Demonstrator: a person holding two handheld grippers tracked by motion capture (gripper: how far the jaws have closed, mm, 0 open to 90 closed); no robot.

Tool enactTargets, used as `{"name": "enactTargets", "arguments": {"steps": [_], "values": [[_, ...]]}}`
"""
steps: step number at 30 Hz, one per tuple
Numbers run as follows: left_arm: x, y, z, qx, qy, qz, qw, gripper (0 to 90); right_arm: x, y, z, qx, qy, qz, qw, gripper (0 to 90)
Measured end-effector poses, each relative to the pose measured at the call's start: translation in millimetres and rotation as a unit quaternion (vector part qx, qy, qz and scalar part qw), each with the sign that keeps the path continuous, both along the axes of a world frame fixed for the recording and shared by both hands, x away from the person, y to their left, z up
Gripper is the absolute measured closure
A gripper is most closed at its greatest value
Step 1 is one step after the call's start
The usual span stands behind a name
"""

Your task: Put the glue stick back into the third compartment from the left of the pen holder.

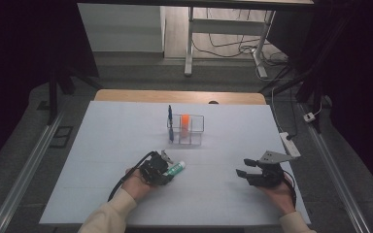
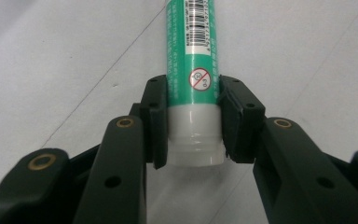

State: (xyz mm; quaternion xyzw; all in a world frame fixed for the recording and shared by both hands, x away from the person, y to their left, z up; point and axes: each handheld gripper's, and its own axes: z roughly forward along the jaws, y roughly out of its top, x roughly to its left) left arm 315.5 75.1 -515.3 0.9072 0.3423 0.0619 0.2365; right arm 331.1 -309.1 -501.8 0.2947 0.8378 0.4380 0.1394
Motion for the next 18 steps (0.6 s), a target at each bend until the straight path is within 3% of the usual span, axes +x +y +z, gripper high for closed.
{"name": "enactTargets", "arguments": {"steps": [4,9,15,18], "values": [[-0.1,3.4,2.1,-0.009,-0.008,-0.011,0.9999,65.1,-0.8,0.7,0.5,0.000,-0.004,0.002,1.0000,41.9],[-0.5,13.0,8.6,-0.040,-0.012,-0.021,0.9989,65.1,-1.2,1.8,0.3,0.004,-0.007,0.005,1.0000,41.9],[-2.4,26.9,17.7,-0.080,-0.023,-0.036,0.9959,65.1,-2.4,3.4,1.3,0.005,-0.012,0.009,0.9999,42.0],[-3.4,32.1,24.3,-0.088,-0.032,-0.039,0.9948,65.1,-2.5,4.4,1.5,0.009,-0.013,0.012,0.9998,42.0]]}}
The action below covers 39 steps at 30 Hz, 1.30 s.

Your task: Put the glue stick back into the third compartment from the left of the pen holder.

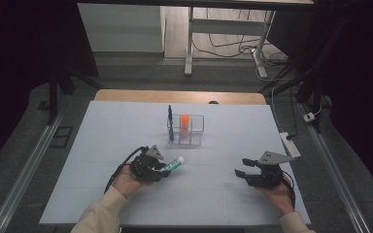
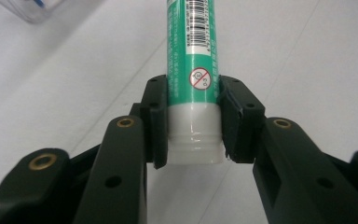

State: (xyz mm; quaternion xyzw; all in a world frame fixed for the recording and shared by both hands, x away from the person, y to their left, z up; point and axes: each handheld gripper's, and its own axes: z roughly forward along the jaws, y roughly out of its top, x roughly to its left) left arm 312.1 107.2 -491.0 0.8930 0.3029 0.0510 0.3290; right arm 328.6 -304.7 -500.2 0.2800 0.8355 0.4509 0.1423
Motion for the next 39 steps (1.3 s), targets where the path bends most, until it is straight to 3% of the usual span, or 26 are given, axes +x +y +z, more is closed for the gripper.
{"name": "enactTargets", "arguments": {"steps": [7,11,22,26,39], "values": [[-5.9,8.0,17.0,-0.033,-0.017,-0.018,0.9991,65.1,-1.5,2.8,4.0,0.008,-0.007,0.004,0.9999,42.0],[-8.1,7.7,22.8,-0.037,-0.030,-0.029,0.9984,65.1,-3.1,7.2,7.9,0.008,-0.009,0.011,0.9999,42.4],[-4.6,-3.1,24.7,-0.026,-0.042,-0.056,0.9972,65.1,-4.6,19.1,14.2,0.011,-0.014,0.027,0.9995,42.3],[-2.3,-8.1,23.0,-0.026,-0.045,-0.061,0.9968,65.0,-6.6,26.9,19.5,0.025,-0.016,0.037,0.9989,41.4],[5.3,-25.0,14.5,-0.005,-0.037,-0.086,0.9956,65.0,-9.8,62.3,27.0,-0.007,-0.031,0.073,0.9968,36.6]]}}
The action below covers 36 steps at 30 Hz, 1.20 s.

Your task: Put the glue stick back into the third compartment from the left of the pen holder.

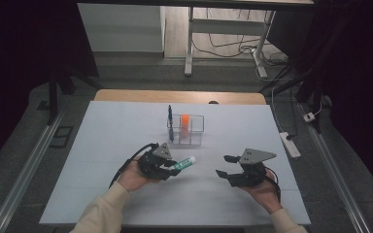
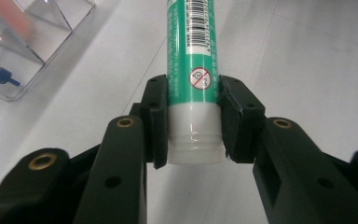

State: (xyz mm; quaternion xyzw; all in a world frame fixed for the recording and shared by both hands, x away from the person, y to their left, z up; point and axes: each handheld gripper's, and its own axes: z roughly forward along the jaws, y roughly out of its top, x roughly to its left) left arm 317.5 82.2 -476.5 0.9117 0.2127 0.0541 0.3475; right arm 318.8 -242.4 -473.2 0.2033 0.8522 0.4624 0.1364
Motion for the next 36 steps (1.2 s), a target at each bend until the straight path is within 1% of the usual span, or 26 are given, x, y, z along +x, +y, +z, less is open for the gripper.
{"name": "enactTargets", "arguments": {"steps": [7,11,16,24,27,30,33,34,35,36], "values": [[1.2,-7.2,-3.8,0.009,0.008,-0.014,0.9998,65.0,-2.9,18.1,1.6,-0.022,-0.008,0.025,0.9994,36.7],[1.8,-11.5,-6.6,0.016,0.012,-0.020,0.9996,65.0,-3.4,26.3,2.0,-0.027,-0.011,0.038,0.9988,37.5],[2.6,-16.9,-9.3,0.024,0.019,-0.026,0.9992,65.0,-3.0,37.1,1.9,-0.044,-0.015,0.056,0.9974,39.1],[3.8,-21.6,-12.1,0.028,0.029,-0.030,0.9988,65.0,1.5,55.0,0.4,-0.066,-0.020,0.083,0.9942,39.5],[3.9,-23.2,-12.6,0.032,0.030,-0.035,0.9984,65.0,2.1,60.8,-0.1,-0.075,-0.022,0.095,0.9924,39.6],[3.5,-24.8,-13.0,0.031,0.032,-0.036,0.9984,64.9,1.7,66.0,-0.4,-0.084,-0.024,0.106,0.9905,40.0],[3.4,-26.2,-13.6,0.032,0.034,-0.039,0.9982,64.9,1.0,69.8,-1.5,-0.096,-0.025,0.112,0.9887,40.2],[3.4,-26.7,-13.9,0.033,0.034,-0.040,0.9981,64.9,1.1,71.0,-2.5,-0.094,-0.024,0.115,0.9886,40.3],[3.2,-27.3,-14.3,0.033,0.035,-0.041,0.9980,64.9,0.7,71.6,-3.0,-0.098,-0.023,0.117,0.9881,40.6],[3.2,-27.8,-14.4,0.034,0.035,-0.042,0.9980,64.9,1.0,72.3,-3.5,-0.102,-0.027,0.120,0.9871,40.8]]}}
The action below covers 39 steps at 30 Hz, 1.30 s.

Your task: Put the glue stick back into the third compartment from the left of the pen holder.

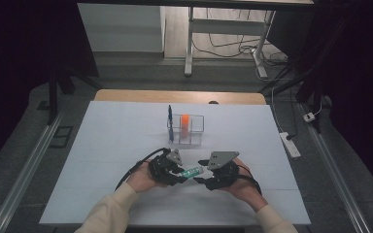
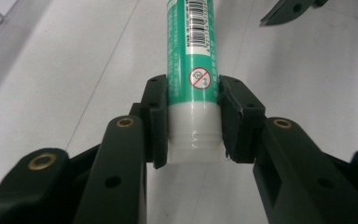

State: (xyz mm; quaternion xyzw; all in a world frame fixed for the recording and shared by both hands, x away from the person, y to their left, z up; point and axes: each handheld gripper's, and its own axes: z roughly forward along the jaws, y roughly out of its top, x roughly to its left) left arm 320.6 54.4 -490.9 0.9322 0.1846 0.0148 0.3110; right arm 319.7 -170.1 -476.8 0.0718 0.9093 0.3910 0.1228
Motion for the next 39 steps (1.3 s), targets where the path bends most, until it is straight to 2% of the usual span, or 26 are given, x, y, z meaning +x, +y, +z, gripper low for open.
{"name": "enactTargets", "arguments": {"steps": [4,10,16,19,22,25,26,28,33,36,39], "values": [[0.0,-0.9,0.4,-0.001,0.002,-0.002,1.0000,64.9,-0.4,4.1,-3.4,-0.012,0.000,0.007,0.9999,42.3],[-0.3,-0.6,1.8,-0.009,0.010,-0.013,0.9998,64.9,-2.6,10.1,-10.0,-0.051,-0.016,0.022,0.9983,45.4],[-0.4,1.8,5.4,-0.032,0.022,-0.017,0.9991,64.9,-8.8,17.8,-16.2,-0.094,-0.052,0.037,0.9935,51.7],[-0.7,1.9,6.1,-0.035,0.023,-0.020,0.9989,64.8,-12.4,21.4,-18.4,-0.119,-0.077,0.043,0.9889,57.4],[0.1,4.1,7.7,-0.042,0.023,-0.019,0.9987,64.8,-13.8,21.5,-18.7,-0.117,-0.088,0.047,0.9881,59.4],[-0.5,5.8,9.1,-0.055,0.019,-0.014,0.9982,64.4,-15.4,20.8,-18.5,-0.108,-0.091,0.051,0.9887,61.2],[-0.7,6.6,9.9,-0.064,0.016,-0.010,0.9978,64.2,-14.6,19.7,-17.3,-0.113,-0.096,0.057,0.9873,62.2],[0.1,8.9,11.8,-0.084,0.017,-0.002,0.9963,63.4,-14.5,19.1,-18.2,-0.102,-0.090,0.061,0.9888,64.5],[0.9,14.8,13.9,-0.110,0.003,0.029,0.9935,59.3,-12.2,15.9,-17.9,-0.083,-0.078,0.051,0.9922,65.7],[1.6,20.2,16.9,-0.133,-0.005,0.052,0.9898,51.2,-8.5,11.7,-17.9,-0.072,-0.065,0.046,0.9943,65.7],[1.8,25.7,19.3,-0.145,-0.018,0.069,0.9868,45.2,-5.2,7.4,-17.6,-0.054,-0.049,0.035,0.9968,65.8]]}}
